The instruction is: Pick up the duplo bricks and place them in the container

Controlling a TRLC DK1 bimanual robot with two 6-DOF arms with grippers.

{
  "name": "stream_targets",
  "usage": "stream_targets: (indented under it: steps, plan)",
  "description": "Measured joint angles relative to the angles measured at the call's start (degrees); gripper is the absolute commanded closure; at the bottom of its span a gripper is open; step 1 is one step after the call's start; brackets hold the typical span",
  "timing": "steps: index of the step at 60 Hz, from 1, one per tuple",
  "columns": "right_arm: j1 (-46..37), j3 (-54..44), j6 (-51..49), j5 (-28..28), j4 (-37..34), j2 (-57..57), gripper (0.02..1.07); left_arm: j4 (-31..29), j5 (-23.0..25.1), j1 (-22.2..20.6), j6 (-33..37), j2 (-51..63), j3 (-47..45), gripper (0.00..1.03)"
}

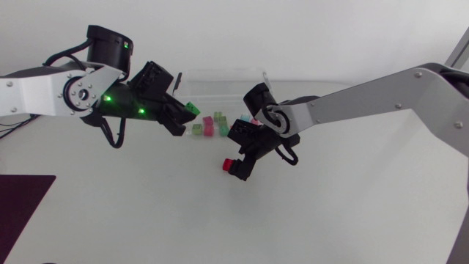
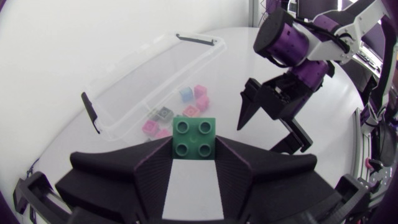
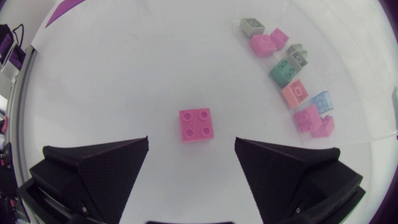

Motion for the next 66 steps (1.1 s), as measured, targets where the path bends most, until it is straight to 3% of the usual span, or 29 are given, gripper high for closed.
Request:
stream_targets:
  steps: [12, 34, 43, 53, 66]
  plan:
    - [0.1, 4.0, -1.2, 0.0, -3.0, 2.6, 0.07, 4.4, 1.4, 1.5, -0.1, 8.5, 6.7, 0.74]
    - [0.4, 9.7, -1.7, 0.7, -5.4, 7.5, 0.08, 6.1, 2.2, 3.0, -0.3, 19.6, 17.6, 0.72]
    - [1.0, 10.8, -2.2, 2.5, -6.8, 8.3, 0.13, 6.5, 2.8, 3.3, -0.3, 22.2, 20.5, 0.72]
    - [2.1, 11.5, -2.4, 3.3, -8.0, 8.4, 0.31, 6.5, 3.3, 3.3, -0.4, 22.6, 20.8, 0.72]
    - [2.7, 11.5, -2.6, 4.3, -8.3, 8.3, 0.35, 6.5, 3.3, 2.9, -0.5, 18.8, 17.9, 0.72]
